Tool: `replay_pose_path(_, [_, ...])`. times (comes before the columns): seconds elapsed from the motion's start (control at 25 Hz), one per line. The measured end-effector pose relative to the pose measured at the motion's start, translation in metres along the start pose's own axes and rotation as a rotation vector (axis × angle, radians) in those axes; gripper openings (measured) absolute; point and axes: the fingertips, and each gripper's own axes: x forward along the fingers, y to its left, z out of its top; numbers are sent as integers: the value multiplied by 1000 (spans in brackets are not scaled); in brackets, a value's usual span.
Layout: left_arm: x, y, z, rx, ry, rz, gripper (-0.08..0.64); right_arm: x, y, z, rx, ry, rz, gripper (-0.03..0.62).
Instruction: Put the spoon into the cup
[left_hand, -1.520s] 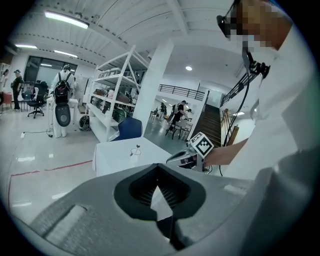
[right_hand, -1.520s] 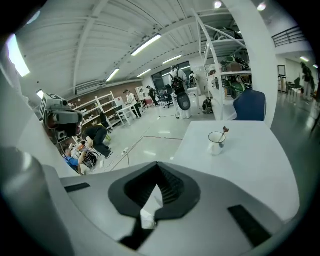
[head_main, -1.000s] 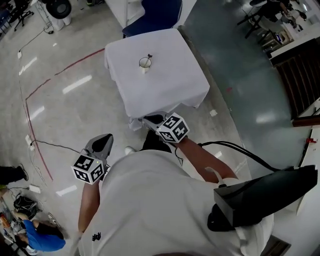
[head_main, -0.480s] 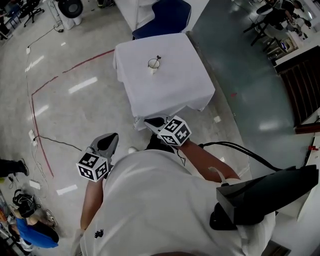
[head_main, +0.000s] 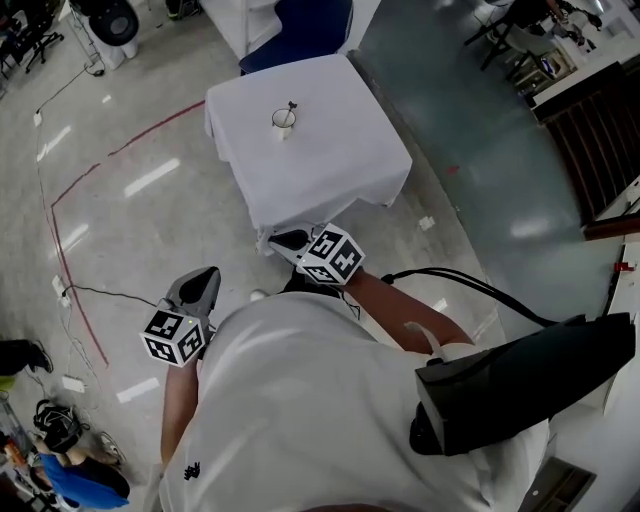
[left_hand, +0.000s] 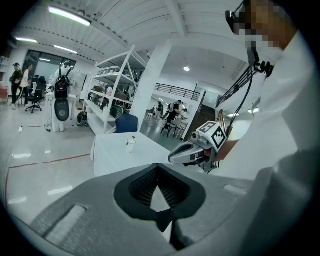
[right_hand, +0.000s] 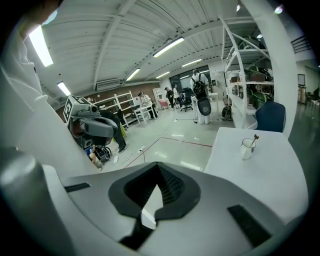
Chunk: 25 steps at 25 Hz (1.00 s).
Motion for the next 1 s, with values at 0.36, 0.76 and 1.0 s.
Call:
replay_pose_path(0.36, [9,-17,-3,18,23,-19,5,-17,4,-14,6,-11,-7,8])
replay_pose_path(0.76, [22,-20,0,25,41,-42,5,-27,-6,-18,27,-13,-30,8])
replay_pose_path(1.0, [26,-20,1,23,47,-46,5,-29,-12,-18,33,-12,-34,8])
